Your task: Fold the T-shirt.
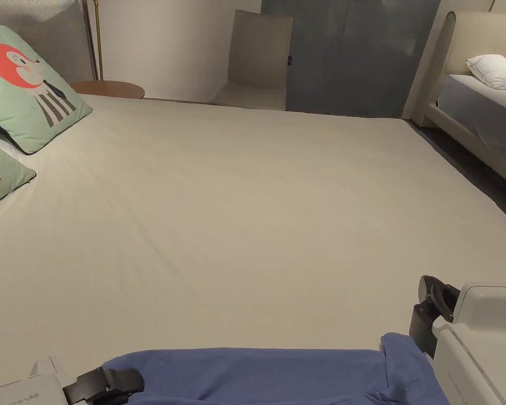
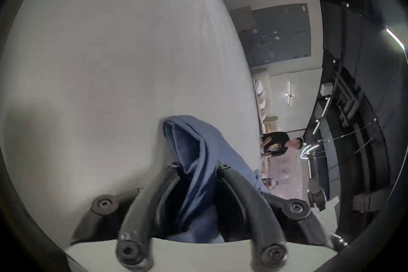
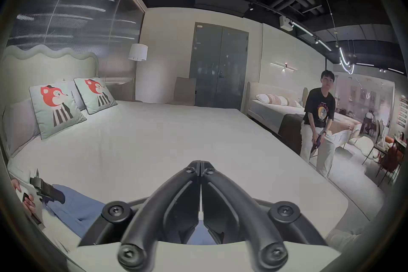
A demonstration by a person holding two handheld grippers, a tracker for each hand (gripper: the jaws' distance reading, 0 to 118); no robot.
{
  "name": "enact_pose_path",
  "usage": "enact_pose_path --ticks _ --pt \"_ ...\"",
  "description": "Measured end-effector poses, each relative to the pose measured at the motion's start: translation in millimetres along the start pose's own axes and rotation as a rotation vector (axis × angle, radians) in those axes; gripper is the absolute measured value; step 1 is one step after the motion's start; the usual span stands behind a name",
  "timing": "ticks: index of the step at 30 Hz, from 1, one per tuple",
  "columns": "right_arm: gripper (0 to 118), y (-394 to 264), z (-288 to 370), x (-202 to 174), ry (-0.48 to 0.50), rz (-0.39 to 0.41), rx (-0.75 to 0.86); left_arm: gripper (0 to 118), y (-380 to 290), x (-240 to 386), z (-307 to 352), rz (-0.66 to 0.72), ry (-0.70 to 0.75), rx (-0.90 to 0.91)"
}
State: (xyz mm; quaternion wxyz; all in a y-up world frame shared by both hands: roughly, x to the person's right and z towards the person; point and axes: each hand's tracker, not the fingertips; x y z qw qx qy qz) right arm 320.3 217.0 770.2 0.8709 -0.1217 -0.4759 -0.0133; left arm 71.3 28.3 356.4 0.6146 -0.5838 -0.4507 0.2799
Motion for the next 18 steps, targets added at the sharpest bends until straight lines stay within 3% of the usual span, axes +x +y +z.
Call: enact_pose_path --ticks 5,11,14,18 --pt "1 -1 -1 2 0.002 -0.001 -0.003 8 9 -1 34 -0.027 -0.035 0.026" --pt "1 -1 -2 7 0.0 -0.022 0.0 8 34 -6 105 -0.032 0.068 0.247" --pt "1 -4 -4 5 0.015 -0.035 -0.009 8 33 19 118 -0.107 0.193 0.261" --pt "1 -8 -5 0 0.039 -0.036 -0.014 8 15 72 97 -0.273 0.108 0.162"
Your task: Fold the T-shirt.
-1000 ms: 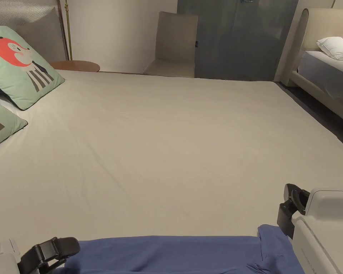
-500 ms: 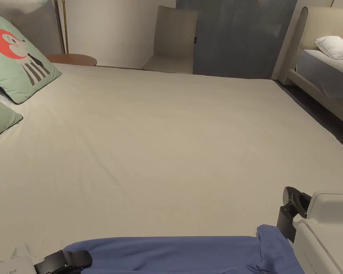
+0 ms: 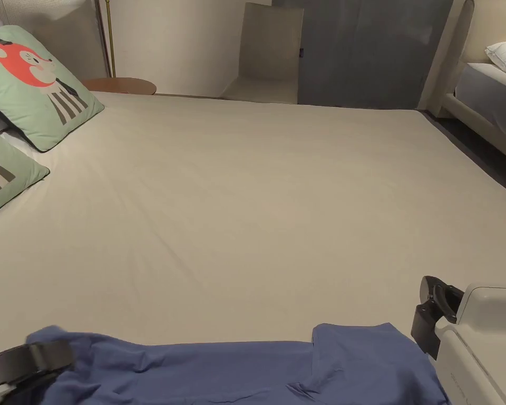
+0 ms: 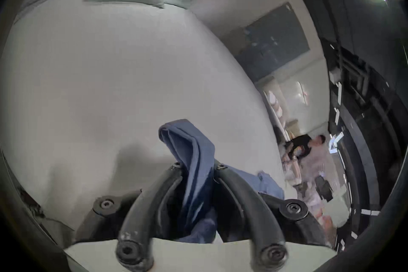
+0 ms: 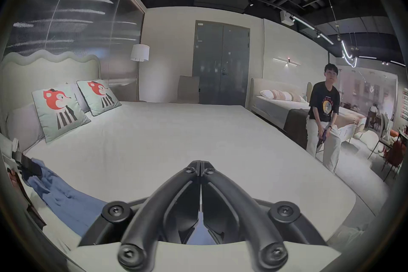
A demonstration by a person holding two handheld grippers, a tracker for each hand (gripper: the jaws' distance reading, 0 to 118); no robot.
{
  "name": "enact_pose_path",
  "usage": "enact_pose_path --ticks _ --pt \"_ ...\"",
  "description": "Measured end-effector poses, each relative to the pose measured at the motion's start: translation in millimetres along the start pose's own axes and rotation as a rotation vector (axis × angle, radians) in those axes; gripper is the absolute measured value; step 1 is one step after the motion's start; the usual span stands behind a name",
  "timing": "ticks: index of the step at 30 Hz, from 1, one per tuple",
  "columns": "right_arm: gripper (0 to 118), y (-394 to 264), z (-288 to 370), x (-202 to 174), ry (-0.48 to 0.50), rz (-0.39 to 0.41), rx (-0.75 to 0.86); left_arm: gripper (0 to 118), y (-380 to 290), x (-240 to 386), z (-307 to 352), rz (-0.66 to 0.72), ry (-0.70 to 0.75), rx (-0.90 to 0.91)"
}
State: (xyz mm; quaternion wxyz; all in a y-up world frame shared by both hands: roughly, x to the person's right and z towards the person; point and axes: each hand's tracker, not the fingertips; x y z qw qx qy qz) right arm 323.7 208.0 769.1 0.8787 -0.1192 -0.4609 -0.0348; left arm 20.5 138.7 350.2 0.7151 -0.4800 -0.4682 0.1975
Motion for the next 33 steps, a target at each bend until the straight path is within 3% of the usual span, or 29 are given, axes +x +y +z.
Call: enact_pose_path --ticks 5,11,13,18,20,22,23,25,27,28,29,31,33 --pt "1 -1 4 2 0.018 -0.017 0.005 8 -25 67 -63 -0.068 -0.091 -0.121" --pt "1 -1 18 24 -0.003 -0.037 0.015 8 -77 104 -153 -0.218 0.094 -0.24" --pt "1 -1 21 32 -0.021 -0.045 0.02 8 -92 107 -172 -0.205 0.112 -0.271" --pt "1 -2 26 49 -0.051 -0.069 0.027 22 -107 110 -179 -0.205 0.128 -0.249" --pt "1 -4 24 53 -0.054 -0.082 0.024 58 -102 115 -165 -0.175 -0.002 -0.245" --pt "1 -6 24 55 -0.059 -0.088 0.023 105 -98 122 -148 -0.204 -0.075 -0.203" --pt "1 -7 23 56 -0.059 -0.093 0.021 112 -94 124 -137 -0.227 -0.114 -0.155" --pt "1 -9 22 57 -0.056 -0.107 0.018 110 -90 126 -122 -0.303 -0.086 -0.049" --pt "1 -10 21 58 -0.052 -0.115 0.012 108 -90 129 -116 -0.373 0.05 0.024" --pt "1 -12 20 58 -0.051 -0.119 0.011 98 -92 127 -116 -0.411 0.123 0.053" --pt "1 -12 20 58 -0.05 -0.123 0.01 71 -96 125 -119 -0.456 0.183 0.076" --pt "1 -14 20 58 -0.044 -0.13 0.006 0 -110 125 -134 -0.553 0.316 0.077" --pt "1 -15 20 59 -0.042 -0.133 0.005 1 -125 123 -145 -0.606 0.359 0.044"
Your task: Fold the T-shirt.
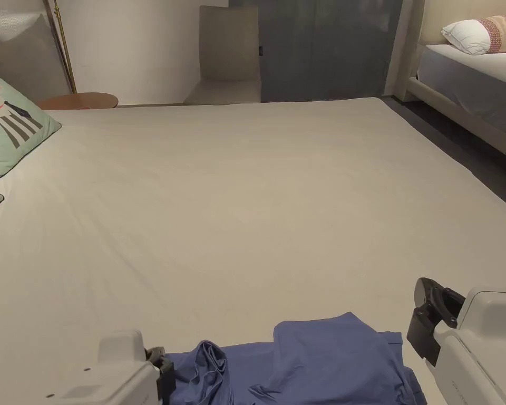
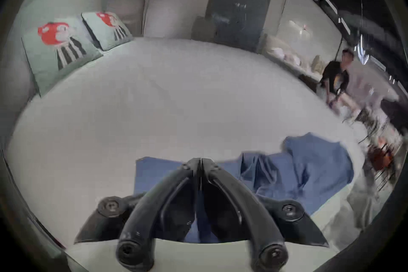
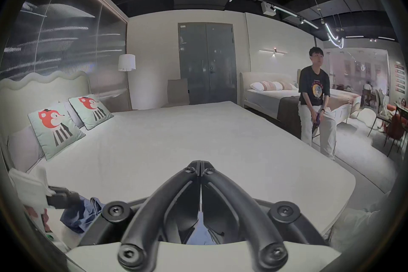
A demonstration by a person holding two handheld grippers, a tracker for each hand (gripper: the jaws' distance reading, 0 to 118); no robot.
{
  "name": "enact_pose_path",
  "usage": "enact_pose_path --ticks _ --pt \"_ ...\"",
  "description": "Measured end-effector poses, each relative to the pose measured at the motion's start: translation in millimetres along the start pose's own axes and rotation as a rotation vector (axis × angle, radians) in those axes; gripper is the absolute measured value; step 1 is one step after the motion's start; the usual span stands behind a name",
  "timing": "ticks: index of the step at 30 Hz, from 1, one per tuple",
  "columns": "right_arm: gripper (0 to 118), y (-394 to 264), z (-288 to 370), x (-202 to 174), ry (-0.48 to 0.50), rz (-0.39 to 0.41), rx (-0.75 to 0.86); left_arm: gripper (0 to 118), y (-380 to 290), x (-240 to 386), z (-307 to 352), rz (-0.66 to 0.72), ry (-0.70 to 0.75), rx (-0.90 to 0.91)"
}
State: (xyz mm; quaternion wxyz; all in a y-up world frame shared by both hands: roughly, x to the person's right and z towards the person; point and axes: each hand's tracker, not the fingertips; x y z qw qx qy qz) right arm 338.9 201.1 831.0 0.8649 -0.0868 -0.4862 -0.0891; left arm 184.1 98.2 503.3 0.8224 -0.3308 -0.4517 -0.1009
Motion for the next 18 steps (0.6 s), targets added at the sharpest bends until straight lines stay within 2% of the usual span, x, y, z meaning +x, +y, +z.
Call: enact_pose_path --ticks 5,9,14,18 --pt "1 0 3 6 -0.006 -0.005 -0.002 1 -27 44 -20 -0.076 -0.099 -0.089" --pt "1 2 7 14 -0.028 -0.011 0.005 1 -36 82 -20 -0.184 -0.083 -0.04" --pt "1 4 8 19 -0.043 -0.02 0.01 1 -33 95 -24 -0.156 -0.118 -0.051" --pt "1 4 9 18 -0.046 -0.029 0.015 1 -23 85 -12 -0.045 -0.311 -0.062"
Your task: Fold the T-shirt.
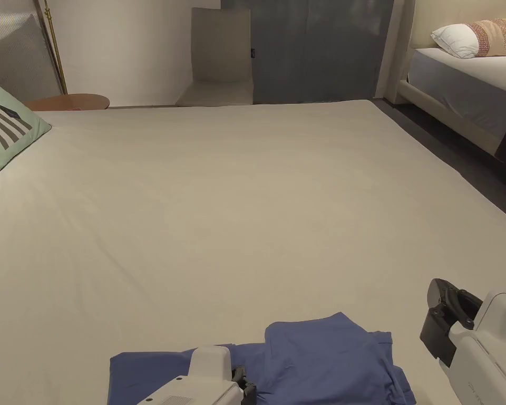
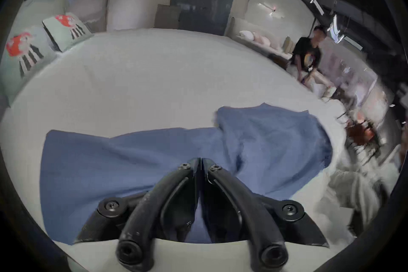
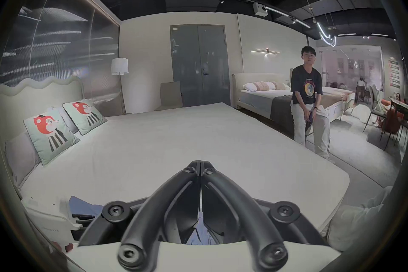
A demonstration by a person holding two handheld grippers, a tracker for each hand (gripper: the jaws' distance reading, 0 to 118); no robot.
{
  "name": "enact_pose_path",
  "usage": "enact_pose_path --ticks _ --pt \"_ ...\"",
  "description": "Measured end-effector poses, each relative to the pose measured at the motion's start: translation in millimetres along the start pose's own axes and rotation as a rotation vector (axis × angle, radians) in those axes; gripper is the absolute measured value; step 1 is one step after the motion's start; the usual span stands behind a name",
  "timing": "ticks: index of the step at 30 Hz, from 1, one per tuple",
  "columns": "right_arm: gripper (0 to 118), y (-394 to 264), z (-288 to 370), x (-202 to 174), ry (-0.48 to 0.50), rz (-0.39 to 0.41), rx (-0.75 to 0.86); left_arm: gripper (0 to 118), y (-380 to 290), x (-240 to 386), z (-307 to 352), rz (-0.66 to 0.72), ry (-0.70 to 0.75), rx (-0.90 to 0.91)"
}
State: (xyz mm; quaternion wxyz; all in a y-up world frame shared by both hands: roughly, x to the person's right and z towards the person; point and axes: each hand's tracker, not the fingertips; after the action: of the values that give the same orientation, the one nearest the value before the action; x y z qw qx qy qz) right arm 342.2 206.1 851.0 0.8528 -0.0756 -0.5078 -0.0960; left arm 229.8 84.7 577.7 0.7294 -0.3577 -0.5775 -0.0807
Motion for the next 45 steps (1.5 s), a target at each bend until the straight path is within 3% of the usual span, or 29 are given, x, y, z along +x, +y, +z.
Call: enact_pose_path --ticks 5,10,13,14,15,16,17,18,24,29,30,32,33,37,41,45 --pt "1 2 0 -2 0.005 0.003 0.003 1 18 -27 33 0.119 -0.104 0.077" --pt "1 3 -1 -2 0.006 0.003 0.003 1 36 -113 78 0.43 -0.211 0.091" --pt "1 2 -4 -5 0.013 -0.007 -0.003 3 35 -159 94 0.518 -0.234 0.101" --pt "1 1 -5 -7 0.02 -0.009 -0.006 13 33 -172 99 0.534 -0.221 0.098" --pt "1 0 -6 -10 0.026 -0.008 -0.009 37 30 -178 103 0.524 -0.211 0.099" --pt "1 -1 -7 -13 0.03 -0.008 -0.011 80 27 -181 105 0.529 -0.199 0.095" --pt "1 -2 -8 -16 0.04 -0.007 -0.014 108 23 -188 103 0.547 -0.171 0.085" --pt "1 -3 -8 -19 0.049 -0.006 -0.017 110 17 -194 99 0.589 -0.134 0.068" --pt "1 -3 -6 -32 0.083 0.019 -0.023 107 -10 -213 67 0.826 -0.368 -0.019" --pt "1 1 -2 -33 0.079 0.027 -0.017 103 -12 -197 50 0.821 -0.367 -0.012" --pt "1 2 -1 -33 0.077 0.029 -0.015 96 -11 -198 52 0.825 -0.374 -0.009" --pt "1 2 0 -32 0.074 0.032 -0.012 25 -10 -201 56 0.831 -0.354 -0.005" --pt "1 2 0 -32 0.073 0.033 -0.013 13 -13 -205 55 0.844 -0.247 -0.029" --pt "1 0 -1 -34 0.075 0.027 -0.017 11 -22 -209 61 0.913 -0.294 -0.015" --pt "1 1 -1 -36 0.084 0.025 -0.025 10 -19 -206 80 0.876 -0.266 -0.008" --pt "1 3 -2 -37 0.084 0.028 -0.016 9 -25 -238 116 0.944 -0.314 0.113"
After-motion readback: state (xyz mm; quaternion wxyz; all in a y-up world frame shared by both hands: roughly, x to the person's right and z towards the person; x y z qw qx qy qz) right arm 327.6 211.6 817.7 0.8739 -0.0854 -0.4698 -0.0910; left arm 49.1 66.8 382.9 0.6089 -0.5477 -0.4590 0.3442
